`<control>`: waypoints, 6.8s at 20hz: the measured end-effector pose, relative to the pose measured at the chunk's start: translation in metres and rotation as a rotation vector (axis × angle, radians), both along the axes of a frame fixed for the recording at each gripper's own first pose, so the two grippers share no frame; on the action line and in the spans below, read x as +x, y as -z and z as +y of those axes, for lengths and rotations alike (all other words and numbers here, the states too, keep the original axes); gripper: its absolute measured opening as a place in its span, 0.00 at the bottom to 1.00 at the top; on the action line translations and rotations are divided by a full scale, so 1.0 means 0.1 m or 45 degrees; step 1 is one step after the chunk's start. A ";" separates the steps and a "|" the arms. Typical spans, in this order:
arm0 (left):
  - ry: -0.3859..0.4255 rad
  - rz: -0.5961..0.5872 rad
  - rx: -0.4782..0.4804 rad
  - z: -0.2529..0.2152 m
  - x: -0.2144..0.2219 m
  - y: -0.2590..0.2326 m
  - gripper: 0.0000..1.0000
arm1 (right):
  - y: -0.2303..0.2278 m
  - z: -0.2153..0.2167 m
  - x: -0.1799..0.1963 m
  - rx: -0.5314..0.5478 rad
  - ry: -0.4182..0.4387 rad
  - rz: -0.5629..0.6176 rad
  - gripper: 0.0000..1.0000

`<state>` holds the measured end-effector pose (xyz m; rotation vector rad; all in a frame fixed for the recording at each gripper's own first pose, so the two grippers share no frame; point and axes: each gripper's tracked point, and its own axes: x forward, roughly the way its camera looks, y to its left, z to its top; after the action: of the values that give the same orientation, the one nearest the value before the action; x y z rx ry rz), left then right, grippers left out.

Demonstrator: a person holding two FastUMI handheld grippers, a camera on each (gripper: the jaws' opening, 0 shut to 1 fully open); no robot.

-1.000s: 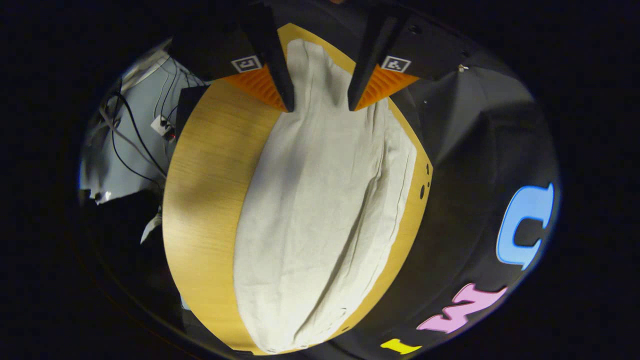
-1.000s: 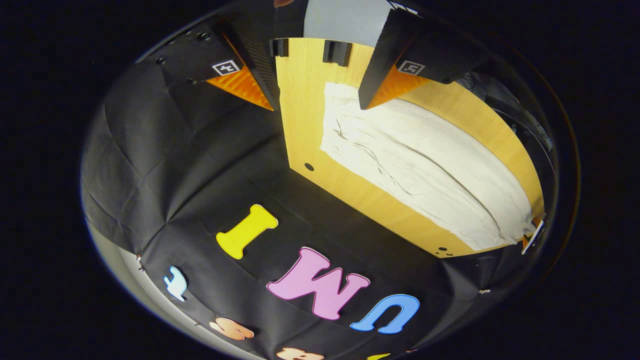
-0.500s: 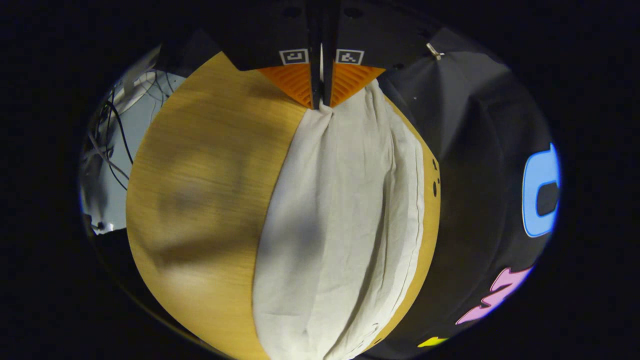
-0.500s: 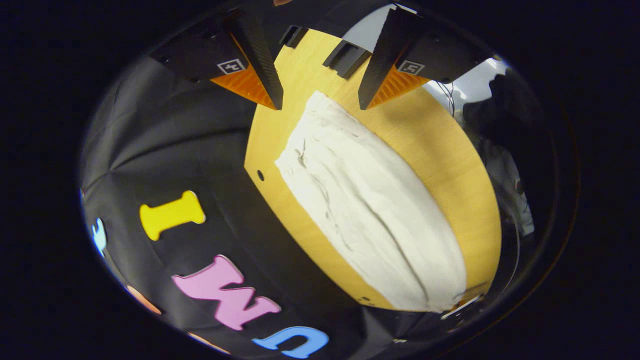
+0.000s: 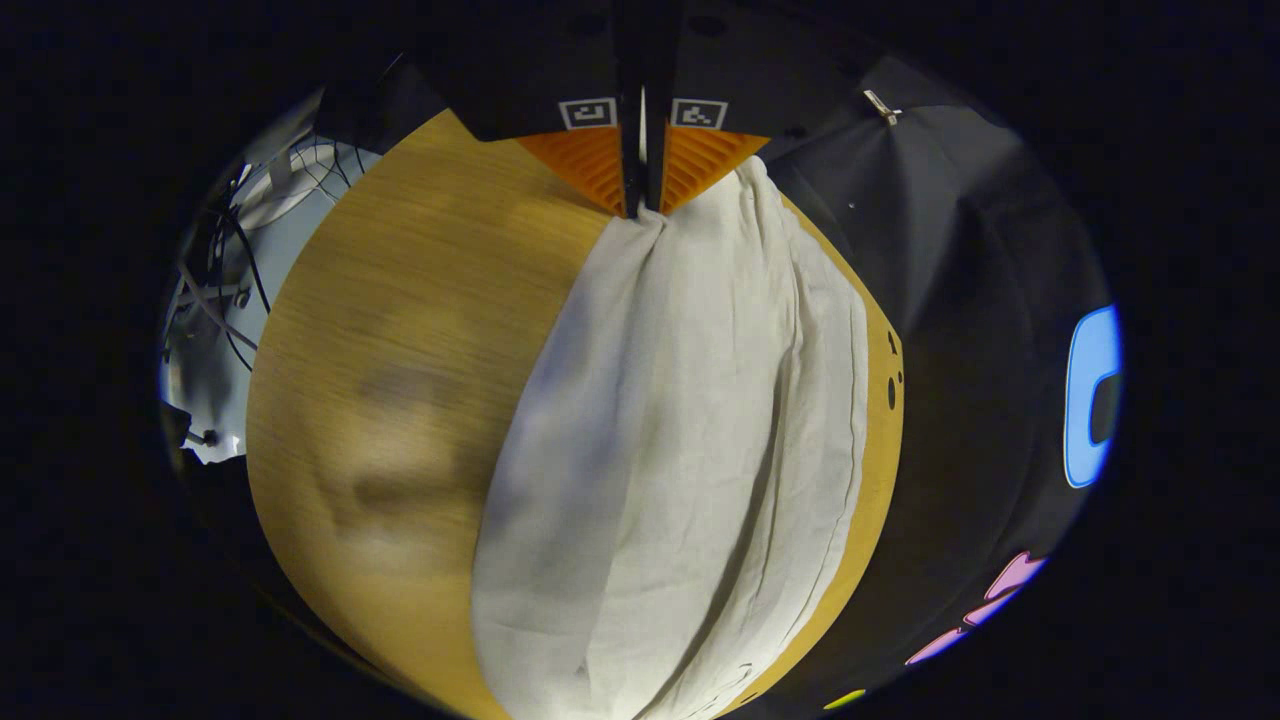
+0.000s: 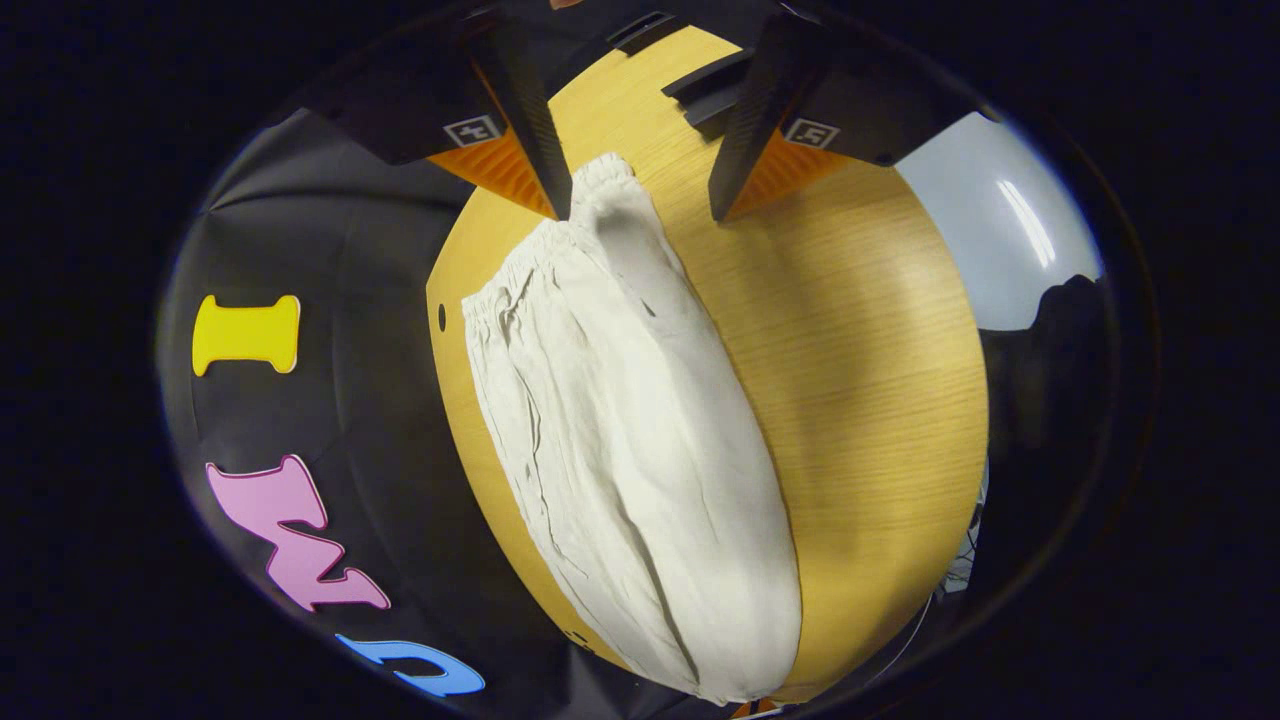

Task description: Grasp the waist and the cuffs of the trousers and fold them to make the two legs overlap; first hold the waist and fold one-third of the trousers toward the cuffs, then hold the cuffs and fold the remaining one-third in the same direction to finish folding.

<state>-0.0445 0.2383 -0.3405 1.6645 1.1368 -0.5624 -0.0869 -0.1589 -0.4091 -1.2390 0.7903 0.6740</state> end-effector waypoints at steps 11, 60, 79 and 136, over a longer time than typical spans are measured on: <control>-0.127 -0.006 -0.088 0.01 0.01 0.01 0.05 | 0.27 0.10 0.19 -0.112 -0.110 0.030 0.06; -0.711 -0.310 -0.373 -0.56 3.21 0.38 0.05 | 0.47 0.24 2.37 0.406 0.735 0.340 0.06; -0.553 -0.522 -0.318 -0.27 3.16 0.01 0.95 | -0.05 -0.11 2.39 0.359 0.864 0.085 0.64; -2.320 -0.765 -1.719 -0.78 1.53 0.26 0.95 | 0.41 -0.03 1.46 1.630 2.782 -0.073 0.08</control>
<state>0.1082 0.1605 -0.3666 -0.5940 0.9172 0.3843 0.0589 -0.1623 -0.4497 0.9942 0.8849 -0.7037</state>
